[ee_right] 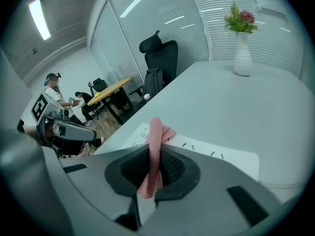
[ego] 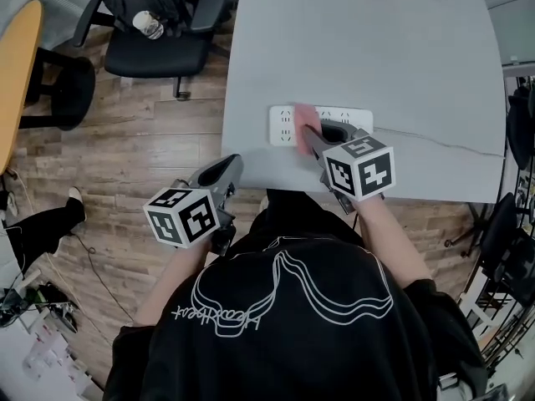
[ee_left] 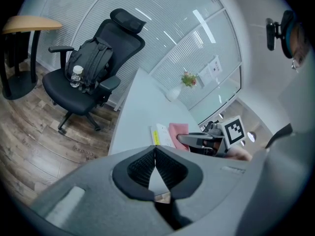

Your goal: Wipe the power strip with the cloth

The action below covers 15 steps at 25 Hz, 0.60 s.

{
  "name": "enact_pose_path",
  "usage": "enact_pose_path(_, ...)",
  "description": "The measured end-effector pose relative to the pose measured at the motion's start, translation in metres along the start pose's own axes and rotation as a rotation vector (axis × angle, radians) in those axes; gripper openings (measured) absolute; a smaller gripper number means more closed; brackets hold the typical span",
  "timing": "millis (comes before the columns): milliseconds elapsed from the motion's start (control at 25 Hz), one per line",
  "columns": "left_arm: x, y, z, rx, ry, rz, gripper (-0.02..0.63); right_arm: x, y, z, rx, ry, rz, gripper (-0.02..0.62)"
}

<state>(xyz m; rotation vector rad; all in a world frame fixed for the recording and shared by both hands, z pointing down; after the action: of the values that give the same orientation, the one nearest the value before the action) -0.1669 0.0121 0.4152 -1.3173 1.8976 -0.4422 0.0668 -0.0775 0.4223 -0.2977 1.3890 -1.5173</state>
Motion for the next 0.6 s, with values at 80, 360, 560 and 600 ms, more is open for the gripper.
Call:
enact_pose_path(80,0.001,-0.003,0.002,-0.004,-0.006,-0.007,0.014,-0.003,0.003,0.005,-0.008,-0.012,0.004,0.038)
enact_pose_path(360,0.007,-0.017,0.014,-0.027,-0.039,-0.035,0.014,-0.017,0.018,0.024,-0.044,-0.065,0.022,0.038)
enact_pose_path(560,0.008,-0.026,0.021,-0.04,-0.06,-0.057,0.014,-0.027,0.028,0.037,-0.07,-0.111,0.037,0.038)
enact_pose_path(600,0.008,-0.028,0.022,-0.044,-0.064,-0.061,0.014,-0.03,0.03,0.04,-0.077,-0.12,0.04,0.038)
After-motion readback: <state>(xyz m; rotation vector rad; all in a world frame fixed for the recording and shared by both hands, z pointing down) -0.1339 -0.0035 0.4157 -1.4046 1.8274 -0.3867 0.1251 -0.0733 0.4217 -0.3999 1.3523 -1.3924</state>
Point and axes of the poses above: the fingertips, and each gripper's own axes: y backward along the fingers, z to its right, x out of its top, the point moved 9 cm from there along y, backward along the fingers, and after that the axes turned 12 degrees about -z, right-handed, at the moved point
